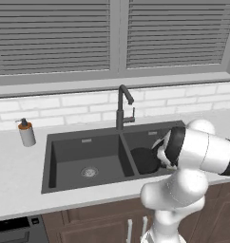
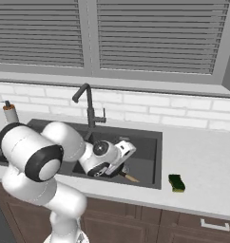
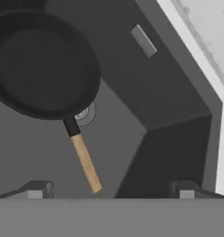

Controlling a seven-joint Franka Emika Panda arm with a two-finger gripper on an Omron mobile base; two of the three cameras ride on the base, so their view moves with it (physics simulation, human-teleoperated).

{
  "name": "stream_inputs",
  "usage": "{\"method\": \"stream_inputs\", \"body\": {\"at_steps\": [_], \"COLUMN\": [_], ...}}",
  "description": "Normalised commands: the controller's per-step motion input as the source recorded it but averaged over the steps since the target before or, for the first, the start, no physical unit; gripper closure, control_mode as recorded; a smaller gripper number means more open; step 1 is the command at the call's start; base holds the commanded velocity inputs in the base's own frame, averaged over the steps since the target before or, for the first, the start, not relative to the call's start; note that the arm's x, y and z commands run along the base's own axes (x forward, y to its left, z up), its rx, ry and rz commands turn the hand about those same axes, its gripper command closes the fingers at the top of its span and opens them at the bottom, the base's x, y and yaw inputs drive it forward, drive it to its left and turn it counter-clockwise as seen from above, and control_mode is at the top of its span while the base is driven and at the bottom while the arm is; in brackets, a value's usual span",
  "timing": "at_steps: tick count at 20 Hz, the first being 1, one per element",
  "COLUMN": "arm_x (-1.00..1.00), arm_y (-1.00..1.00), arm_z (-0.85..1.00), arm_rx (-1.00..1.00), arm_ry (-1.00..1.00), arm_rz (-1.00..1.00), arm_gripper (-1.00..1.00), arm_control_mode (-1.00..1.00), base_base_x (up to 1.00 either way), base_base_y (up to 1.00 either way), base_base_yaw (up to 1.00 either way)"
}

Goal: Pick the pan and sponge and place them into the sink. Then turn on the water.

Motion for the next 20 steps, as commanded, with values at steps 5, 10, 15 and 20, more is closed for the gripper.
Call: {"method": "stream_inputs", "body": {"at_steps": [5,10,15,20], "arm_x": [0.05,0.02,0.0,-0.06], "arm_y": [-0.12,-0.18,-0.05,-0.24], "arm_z": [1.0,1.0,0.97,0.71], "arm_rx": [0.0,0.04,0.12,0.19], "arm_ry": [0.05,0.1,0.1,0.05], "arm_rz": [-0.17,-0.14,-0.21,-0.3], "arm_gripper": [-1.0,-1.0,-1.0,-1.0], "arm_control_mode": [-1.0,-1.0,-1.0,-1.0], "base_base_x": [0.0,0.0,0.0,0.0], "base_base_y": [0.0,0.0,0.0,0.0], "base_base_yaw": [0.0,0.0,0.0,0.0]}}
